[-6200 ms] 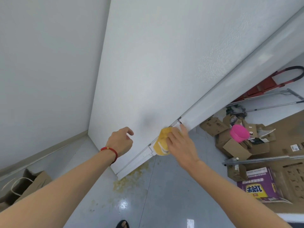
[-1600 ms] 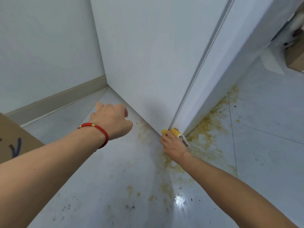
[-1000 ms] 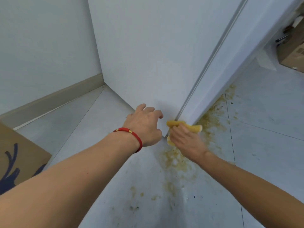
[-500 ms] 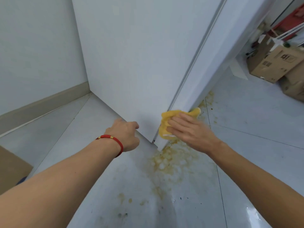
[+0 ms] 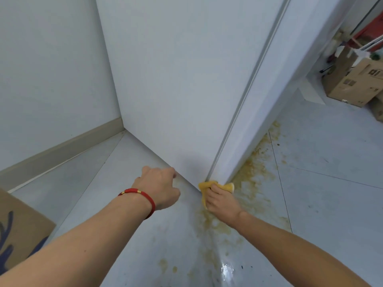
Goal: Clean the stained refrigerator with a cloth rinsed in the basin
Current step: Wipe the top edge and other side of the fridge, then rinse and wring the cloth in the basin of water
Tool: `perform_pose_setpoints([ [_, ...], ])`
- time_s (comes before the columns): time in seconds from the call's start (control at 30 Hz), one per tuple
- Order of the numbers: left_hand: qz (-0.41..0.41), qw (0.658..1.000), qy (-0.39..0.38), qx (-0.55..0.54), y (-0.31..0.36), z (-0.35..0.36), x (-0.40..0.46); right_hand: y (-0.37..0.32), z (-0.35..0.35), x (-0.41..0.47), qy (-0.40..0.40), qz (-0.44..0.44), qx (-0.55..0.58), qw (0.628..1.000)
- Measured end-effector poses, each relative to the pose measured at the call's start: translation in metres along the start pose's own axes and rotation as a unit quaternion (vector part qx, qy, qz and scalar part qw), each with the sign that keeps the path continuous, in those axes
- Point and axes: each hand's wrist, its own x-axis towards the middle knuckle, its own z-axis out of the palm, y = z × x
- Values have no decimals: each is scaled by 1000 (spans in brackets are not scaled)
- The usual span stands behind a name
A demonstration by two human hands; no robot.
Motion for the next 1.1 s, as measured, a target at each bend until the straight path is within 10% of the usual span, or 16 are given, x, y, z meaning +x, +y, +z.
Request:
perform_pose_setpoints([
  [0.23, 11, 1000, -18, -14, -1, 0, 1, 9, -37, -6, 94, 58, 354, 929],
  [0.3, 35, 997, -73, -9, 4, 6, 2, 12, -64, -26, 87, 138, 614, 772],
  [0.37, 70, 990, -121, 23, 3, 14, -9, 13, -91, -49, 30, 227, 819, 527],
  [0.47, 110, 977, -161, 84, 16, 20, -21, 24, -102, -83, -2, 280, 928, 247],
  [0.7, 175, 959, -130, -182, 76, 32, -68, 32, -144, -134, -98, 304, 940, -118],
  [0.87, 46, 932, -126, -336, 146, 41, -105, 57, -186, -215, -119, 361, 893, -240],
  [1.1, 118, 952, -216, -184, 291, -5, -174, 110, -279, -376, 35, 443, 809, -384],
])
